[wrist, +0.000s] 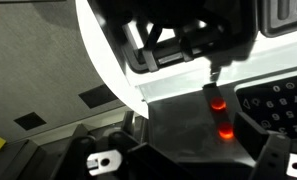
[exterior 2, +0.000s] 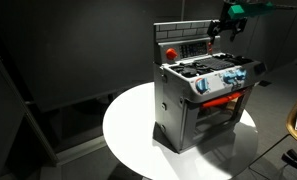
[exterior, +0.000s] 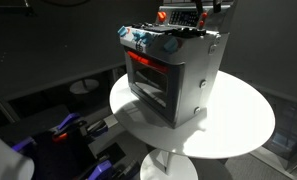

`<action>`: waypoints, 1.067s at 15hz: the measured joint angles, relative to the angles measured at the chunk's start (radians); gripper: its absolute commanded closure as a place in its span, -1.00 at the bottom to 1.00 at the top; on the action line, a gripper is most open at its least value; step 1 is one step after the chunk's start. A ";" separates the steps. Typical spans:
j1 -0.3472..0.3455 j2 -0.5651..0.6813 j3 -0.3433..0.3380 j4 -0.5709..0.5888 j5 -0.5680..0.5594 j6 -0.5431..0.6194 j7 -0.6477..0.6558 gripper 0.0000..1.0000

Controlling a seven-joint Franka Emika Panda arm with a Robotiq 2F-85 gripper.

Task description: Press the orange button on the stove

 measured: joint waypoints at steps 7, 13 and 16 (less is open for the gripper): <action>0.027 0.057 -0.028 0.055 0.000 -0.011 0.003 -1.00; 0.034 0.051 -0.030 0.079 0.003 -0.077 -0.002 -1.00; 0.036 0.018 -0.029 0.081 0.031 -0.172 -0.039 -1.00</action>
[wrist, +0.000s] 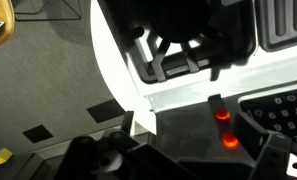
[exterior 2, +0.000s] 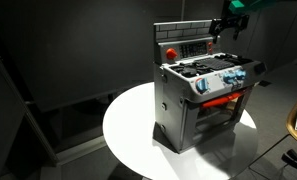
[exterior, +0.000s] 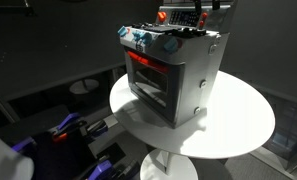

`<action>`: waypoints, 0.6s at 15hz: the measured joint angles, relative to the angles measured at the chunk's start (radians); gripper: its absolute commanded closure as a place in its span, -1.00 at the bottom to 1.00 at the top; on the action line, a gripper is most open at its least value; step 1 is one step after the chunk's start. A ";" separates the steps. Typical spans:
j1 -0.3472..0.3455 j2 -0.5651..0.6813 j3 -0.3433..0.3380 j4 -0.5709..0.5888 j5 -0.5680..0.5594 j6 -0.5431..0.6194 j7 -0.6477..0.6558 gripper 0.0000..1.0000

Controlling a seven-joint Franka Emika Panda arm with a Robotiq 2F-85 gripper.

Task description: Press the orange button on the stove

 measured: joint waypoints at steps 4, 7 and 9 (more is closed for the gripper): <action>0.000 -0.060 0.002 0.001 0.078 -0.166 -0.106 -1.00; 0.000 -0.105 0.004 0.002 0.094 -0.291 -0.163 -1.00; 0.000 -0.132 0.006 0.002 0.094 -0.362 -0.194 -1.00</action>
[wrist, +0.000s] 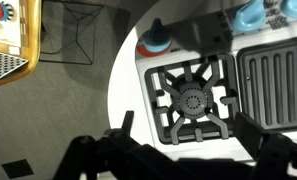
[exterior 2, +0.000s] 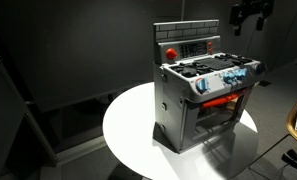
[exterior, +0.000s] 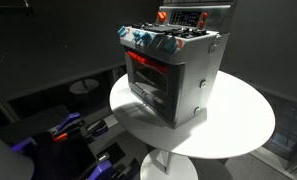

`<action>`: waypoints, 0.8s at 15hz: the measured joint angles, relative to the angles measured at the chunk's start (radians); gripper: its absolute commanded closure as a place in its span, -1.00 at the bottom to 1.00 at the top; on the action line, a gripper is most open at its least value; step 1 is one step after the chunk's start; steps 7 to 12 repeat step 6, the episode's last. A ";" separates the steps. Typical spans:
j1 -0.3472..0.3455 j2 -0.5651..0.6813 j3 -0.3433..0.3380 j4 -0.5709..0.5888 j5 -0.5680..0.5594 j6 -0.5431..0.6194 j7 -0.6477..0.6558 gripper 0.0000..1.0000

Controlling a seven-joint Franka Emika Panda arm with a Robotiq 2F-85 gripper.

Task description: Press the orange button on the stove

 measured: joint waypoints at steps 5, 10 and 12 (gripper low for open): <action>0.000 -0.054 0.005 0.000 0.000 -0.104 -0.073 -1.00; 0.000 -0.061 0.006 0.000 0.000 -0.112 -0.081 -1.00; 0.000 -0.061 0.006 0.000 0.000 -0.112 -0.081 -1.00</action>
